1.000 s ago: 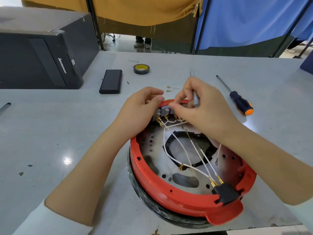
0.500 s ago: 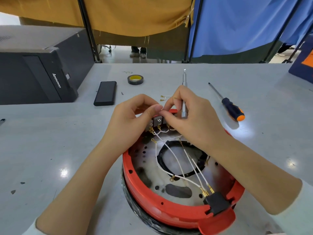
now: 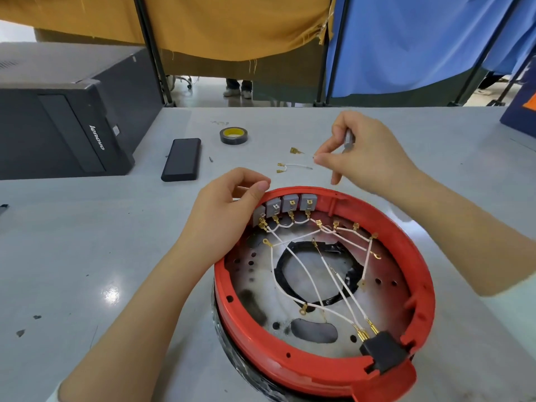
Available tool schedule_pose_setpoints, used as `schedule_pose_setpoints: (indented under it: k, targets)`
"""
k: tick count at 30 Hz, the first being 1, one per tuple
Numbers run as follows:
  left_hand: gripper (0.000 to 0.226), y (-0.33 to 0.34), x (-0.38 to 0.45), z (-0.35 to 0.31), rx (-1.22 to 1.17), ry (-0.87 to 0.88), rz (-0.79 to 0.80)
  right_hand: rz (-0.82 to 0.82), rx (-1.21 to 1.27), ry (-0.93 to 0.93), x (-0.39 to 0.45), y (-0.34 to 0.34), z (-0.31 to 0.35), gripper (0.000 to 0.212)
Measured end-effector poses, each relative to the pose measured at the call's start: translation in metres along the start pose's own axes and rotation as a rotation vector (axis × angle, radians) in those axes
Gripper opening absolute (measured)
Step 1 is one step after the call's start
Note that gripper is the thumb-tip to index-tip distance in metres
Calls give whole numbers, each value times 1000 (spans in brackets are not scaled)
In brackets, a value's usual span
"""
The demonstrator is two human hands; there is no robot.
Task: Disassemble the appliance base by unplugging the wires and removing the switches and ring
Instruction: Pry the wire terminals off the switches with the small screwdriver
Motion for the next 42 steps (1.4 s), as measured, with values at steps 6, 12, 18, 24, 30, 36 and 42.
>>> schedule_pose_setpoints:
  k: [6, 12, 18, 24, 30, 36, 42]
  targets:
    - [17, 0, 0, 1, 31, -46, 21, 187, -95, 208, 42, 36, -67, 32]
    - [18, 0, 1, 2, 70, -33, 37, 169, -184, 113, 66, 63, -81, 29]
    - [19, 0, 0, 1, 75, -33, 42, 168, -238, 67, 83, 68, -83, 29]
    - [18, 0, 0, 1, 82, -38, 45, 178, -69, 50, 72, 51, -61, 20]
    - [21, 1, 1, 1, -58, -86, 26, 213, 243, -17, 27, 29, -8, 32]
    - [22, 1, 0, 0, -142, -118, -13, 148, -174, -215, -18, 34, 5, 28]
    - [13, -1, -2, 0, -95, -119, -73, 205, -340, -363, -20, 38, 2, 27]
Point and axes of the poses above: each hand's wrist, its own x-axis towards the middle knuckle, its own y-axis out of the palm, z = x × y, the point moved 2 cm from there along x, towards the middle knuckle, and after that the axes turned 1 degree about x, right-handed, at the moved point
